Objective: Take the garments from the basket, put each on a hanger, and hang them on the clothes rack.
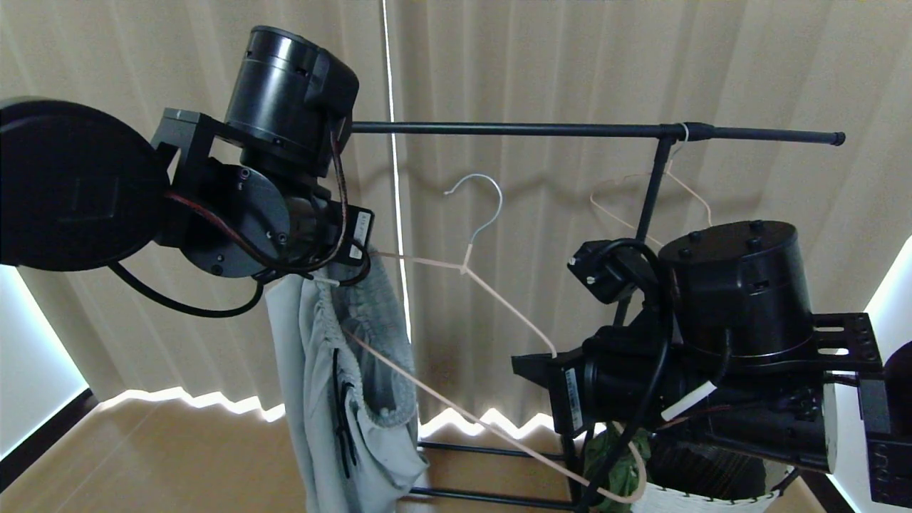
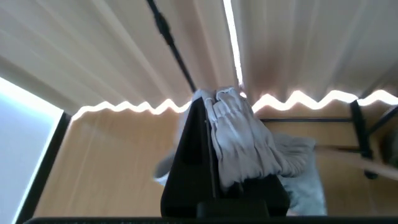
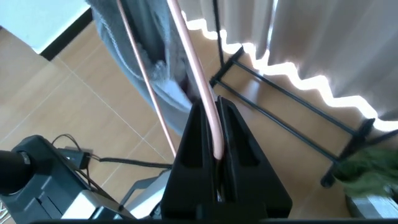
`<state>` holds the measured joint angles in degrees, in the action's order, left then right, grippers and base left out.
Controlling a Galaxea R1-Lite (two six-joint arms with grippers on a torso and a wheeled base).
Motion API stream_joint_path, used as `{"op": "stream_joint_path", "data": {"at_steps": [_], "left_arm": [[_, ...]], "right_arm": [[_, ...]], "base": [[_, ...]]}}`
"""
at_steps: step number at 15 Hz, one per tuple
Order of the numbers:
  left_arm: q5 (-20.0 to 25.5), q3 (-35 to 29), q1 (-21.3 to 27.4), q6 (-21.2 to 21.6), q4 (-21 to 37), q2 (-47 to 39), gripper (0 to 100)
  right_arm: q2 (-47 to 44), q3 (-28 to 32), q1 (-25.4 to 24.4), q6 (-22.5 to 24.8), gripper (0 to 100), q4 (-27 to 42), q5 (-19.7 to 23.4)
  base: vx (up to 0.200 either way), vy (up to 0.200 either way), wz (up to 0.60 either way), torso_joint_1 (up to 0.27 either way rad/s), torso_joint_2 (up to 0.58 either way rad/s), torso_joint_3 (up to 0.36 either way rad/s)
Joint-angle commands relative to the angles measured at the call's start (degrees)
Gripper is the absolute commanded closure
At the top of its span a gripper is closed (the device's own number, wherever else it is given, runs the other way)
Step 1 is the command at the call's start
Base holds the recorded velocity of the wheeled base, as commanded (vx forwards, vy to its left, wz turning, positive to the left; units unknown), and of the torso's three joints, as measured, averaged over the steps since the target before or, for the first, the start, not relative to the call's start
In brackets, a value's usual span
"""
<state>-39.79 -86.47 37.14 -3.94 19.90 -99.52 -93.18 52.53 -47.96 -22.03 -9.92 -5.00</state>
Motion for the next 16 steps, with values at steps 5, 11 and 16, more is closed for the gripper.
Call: {"op": "stream_joint_path", "data": {"at_steps": [5, 11, 16], "left_arm": [[-0.02, -1.25, 7.33, -0.37, -0.12, 0.73, 100], [0.42, -0.28, 10.23, 3.23, -0.21, 1.26, 100], [4.28, 3.67, 10.32, 10.09, -0.47, 5.48, 100]], "right_arm": [[-5.08, 0.56, -1.70, 0.06, 100, -3.17, -0.01], [-4.37, -0.23, -1.61, 0.41, 100, -4.14, -0.10], [-2.88, -0.32, -0.29, 2.87, 100, -4.14, -0.10]], "base": [[0.000, 0.000, 0.00, 0.000, 0.00, 0.000], [0.000, 0.000, 0.00, 0.000, 0.00, 0.000], [0.000, 0.000, 0.00, 0.000, 0.00, 0.000]]}}
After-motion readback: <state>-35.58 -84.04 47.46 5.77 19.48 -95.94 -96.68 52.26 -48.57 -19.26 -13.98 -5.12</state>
